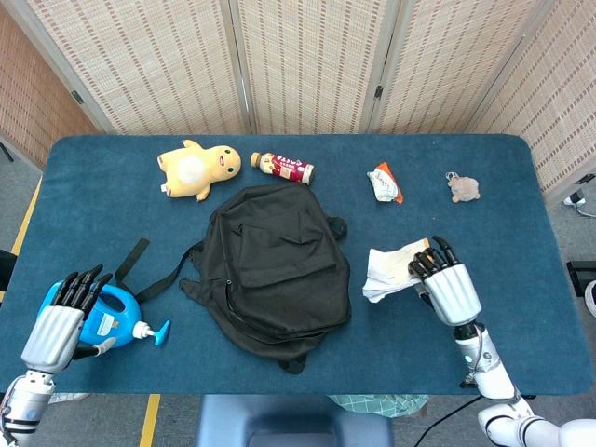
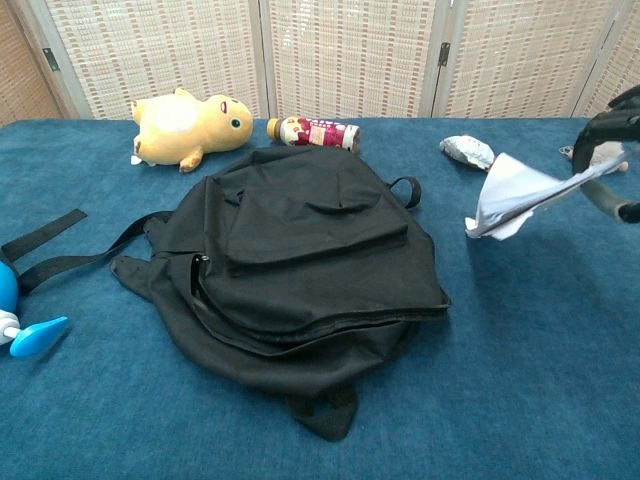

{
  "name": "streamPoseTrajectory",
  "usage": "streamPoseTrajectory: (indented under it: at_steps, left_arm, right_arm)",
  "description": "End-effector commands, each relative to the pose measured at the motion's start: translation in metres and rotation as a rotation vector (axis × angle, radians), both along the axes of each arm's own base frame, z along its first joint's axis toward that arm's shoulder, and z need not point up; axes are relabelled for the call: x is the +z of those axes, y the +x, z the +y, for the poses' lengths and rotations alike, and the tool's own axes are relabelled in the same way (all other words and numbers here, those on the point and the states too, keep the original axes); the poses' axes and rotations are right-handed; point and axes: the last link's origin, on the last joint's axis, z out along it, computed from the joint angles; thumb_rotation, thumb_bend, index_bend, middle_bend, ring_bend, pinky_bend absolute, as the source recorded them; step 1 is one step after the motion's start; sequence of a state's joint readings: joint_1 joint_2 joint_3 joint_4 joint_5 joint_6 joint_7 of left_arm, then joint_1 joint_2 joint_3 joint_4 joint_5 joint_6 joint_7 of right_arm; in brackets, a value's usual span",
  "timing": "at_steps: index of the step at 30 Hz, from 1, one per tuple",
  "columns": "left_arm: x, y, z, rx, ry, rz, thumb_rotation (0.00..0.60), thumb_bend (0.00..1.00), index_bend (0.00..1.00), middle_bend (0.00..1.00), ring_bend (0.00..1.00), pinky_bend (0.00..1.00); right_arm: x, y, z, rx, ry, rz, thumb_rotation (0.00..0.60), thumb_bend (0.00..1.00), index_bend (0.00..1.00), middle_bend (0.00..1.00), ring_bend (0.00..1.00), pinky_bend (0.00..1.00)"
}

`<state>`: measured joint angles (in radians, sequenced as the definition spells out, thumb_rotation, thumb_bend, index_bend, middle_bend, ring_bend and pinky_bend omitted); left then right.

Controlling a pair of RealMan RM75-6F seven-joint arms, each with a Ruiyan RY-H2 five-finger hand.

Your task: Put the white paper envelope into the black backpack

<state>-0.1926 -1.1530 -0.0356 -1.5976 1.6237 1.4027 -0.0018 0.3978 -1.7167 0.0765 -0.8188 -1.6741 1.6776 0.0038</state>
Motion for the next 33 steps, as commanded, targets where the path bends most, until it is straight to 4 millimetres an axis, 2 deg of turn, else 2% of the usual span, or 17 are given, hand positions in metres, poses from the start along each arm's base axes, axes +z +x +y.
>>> streamPoseTrajectory:
  at_steps: [1,7,11,15,22,26,33]
  left_arm:
    - [-0.001,0.020,0.019,-0.082,-0.055,0.002,0.600,0.17,0.03,0.02,0.08,0.00]
    - [-0.010,0.050,0.048,-0.168,-0.163,0.000,0.600,0.17,0.03,0.02,0.08,0.00]
    - [-0.015,0.062,0.055,-0.207,-0.201,0.009,0.600,0.17,0.05,0.02,0.08,0.00]
    - [-0.041,0.098,0.071,-0.299,-0.329,0.027,0.600,0.17,0.07,0.02,0.08,0.00]
    - [-0.085,0.137,0.079,-0.367,-0.465,0.051,0.600,0.16,0.08,0.02,0.08,0.00]
    - [-0.111,0.152,0.082,-0.379,-0.519,0.057,0.600,0.16,0.10,0.02,0.08,0.00]
    - [-0.148,0.164,0.093,-0.346,-0.575,0.078,0.600,0.16,0.14,0.03,0.08,0.00]
  right_arm:
    - [0.035,0.002,0.003,0.062,-0.132,-0.031,0.600,0.45,0.93,0.53,0.41,0.23]
    - [0.067,0.005,0.010,0.107,-0.242,-0.064,0.600,0.45,0.94,0.54,0.42,0.24]
    - [0.076,0.006,0.014,0.115,-0.264,-0.066,0.600,0.45,0.94,0.54,0.42,0.24]
    - [0.091,0.006,0.021,0.116,-0.296,-0.059,0.600,0.45,0.94,0.54,0.42,0.24]
    - [0.094,0.003,0.026,0.089,-0.288,-0.057,0.600,0.45,0.95,0.54,0.42,0.24]
    - [0.091,0.002,0.026,0.081,-0.274,-0.058,0.600,0.45,0.95,0.54,0.42,0.24]
    - [0.087,0.000,0.025,0.078,-0.259,-0.059,0.600,0.45,0.95,0.54,0.42,0.24]
